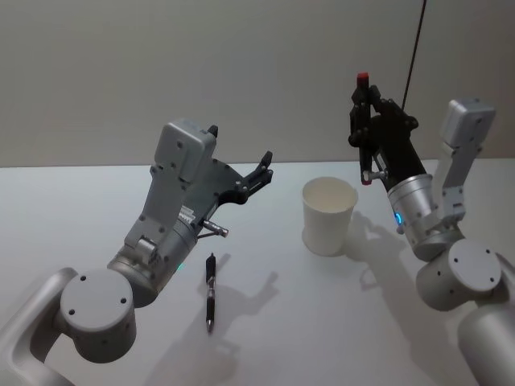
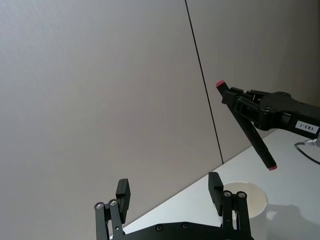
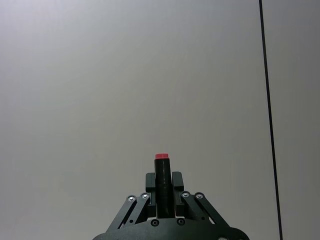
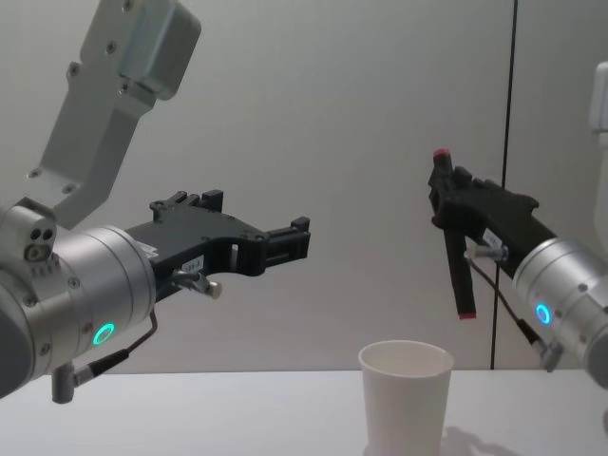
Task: Place the pen into the pen holder.
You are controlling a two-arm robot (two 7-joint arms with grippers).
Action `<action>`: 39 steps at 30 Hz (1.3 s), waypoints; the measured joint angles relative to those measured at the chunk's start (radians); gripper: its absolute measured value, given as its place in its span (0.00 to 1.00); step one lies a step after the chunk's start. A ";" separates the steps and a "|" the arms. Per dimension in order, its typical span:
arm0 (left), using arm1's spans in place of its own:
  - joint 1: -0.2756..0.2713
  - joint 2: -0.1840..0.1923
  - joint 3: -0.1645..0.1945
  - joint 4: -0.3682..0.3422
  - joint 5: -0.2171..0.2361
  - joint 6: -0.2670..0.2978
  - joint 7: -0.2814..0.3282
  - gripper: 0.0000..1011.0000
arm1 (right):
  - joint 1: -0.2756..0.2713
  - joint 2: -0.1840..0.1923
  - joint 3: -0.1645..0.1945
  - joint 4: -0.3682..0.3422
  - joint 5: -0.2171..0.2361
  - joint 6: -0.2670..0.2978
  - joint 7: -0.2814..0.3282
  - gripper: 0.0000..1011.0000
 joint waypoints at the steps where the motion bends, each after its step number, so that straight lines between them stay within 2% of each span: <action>1: 0.000 0.000 0.000 0.000 0.000 0.000 0.000 0.99 | 0.002 -0.001 0.000 0.006 0.000 -0.004 0.001 0.18; 39: 0.000 0.000 0.000 0.000 0.000 0.000 0.000 0.99 | 0.105 -0.055 -0.013 0.285 0.007 -0.188 0.053 0.18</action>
